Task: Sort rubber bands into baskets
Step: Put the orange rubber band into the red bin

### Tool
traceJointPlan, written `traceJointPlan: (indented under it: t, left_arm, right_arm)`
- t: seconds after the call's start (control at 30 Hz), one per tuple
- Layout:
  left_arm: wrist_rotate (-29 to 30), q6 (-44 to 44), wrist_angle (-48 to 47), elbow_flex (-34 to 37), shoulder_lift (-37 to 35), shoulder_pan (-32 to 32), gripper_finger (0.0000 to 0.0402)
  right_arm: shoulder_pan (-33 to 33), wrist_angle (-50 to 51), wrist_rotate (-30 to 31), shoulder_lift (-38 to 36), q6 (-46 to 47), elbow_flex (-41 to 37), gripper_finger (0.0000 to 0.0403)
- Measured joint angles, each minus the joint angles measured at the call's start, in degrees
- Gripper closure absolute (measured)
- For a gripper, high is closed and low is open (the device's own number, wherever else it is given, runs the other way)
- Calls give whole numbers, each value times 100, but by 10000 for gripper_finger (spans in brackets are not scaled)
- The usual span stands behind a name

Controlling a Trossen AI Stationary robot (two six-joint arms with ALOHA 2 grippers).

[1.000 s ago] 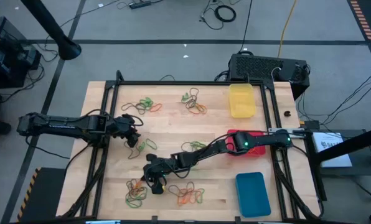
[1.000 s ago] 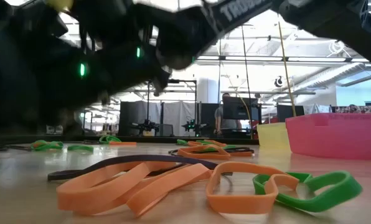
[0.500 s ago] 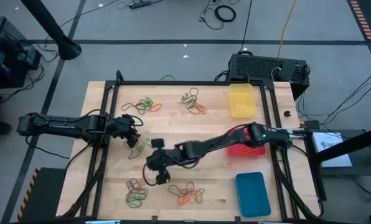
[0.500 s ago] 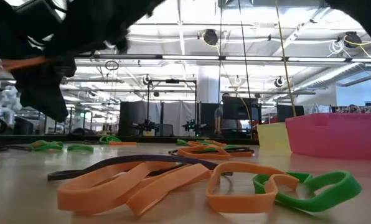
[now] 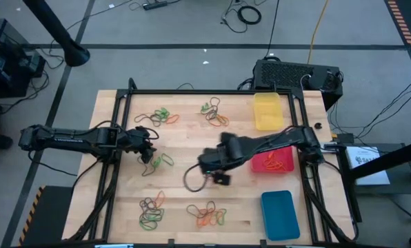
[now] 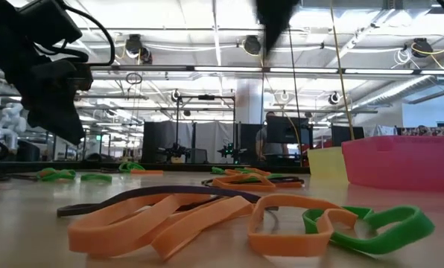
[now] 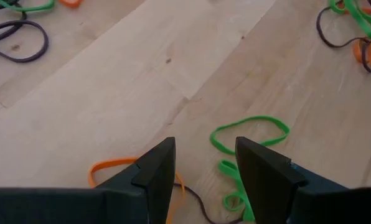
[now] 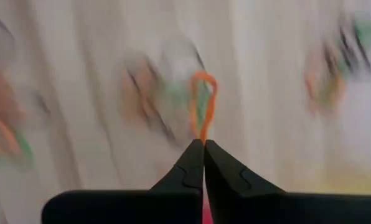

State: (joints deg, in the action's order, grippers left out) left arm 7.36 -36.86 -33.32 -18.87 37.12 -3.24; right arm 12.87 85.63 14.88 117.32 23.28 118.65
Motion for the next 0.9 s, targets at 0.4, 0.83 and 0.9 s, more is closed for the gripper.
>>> traceJointPlan:
  t: [0.4,0.83,0.9]
  left_arm:
    - [142,-326,272,4,29,-1,226]
    - [1206,-1746,1564,2,245,-5,226]
    - [1301,-1974,1694,2,317,-5,226]
  right_arm:
    - [-132,189,12,-2355,960,-2821,402]
    - [-206,-1343,-41,-4817,2068,-6311,403]
    - [-206,-1447,-180,-4911,2184,-6487,401]
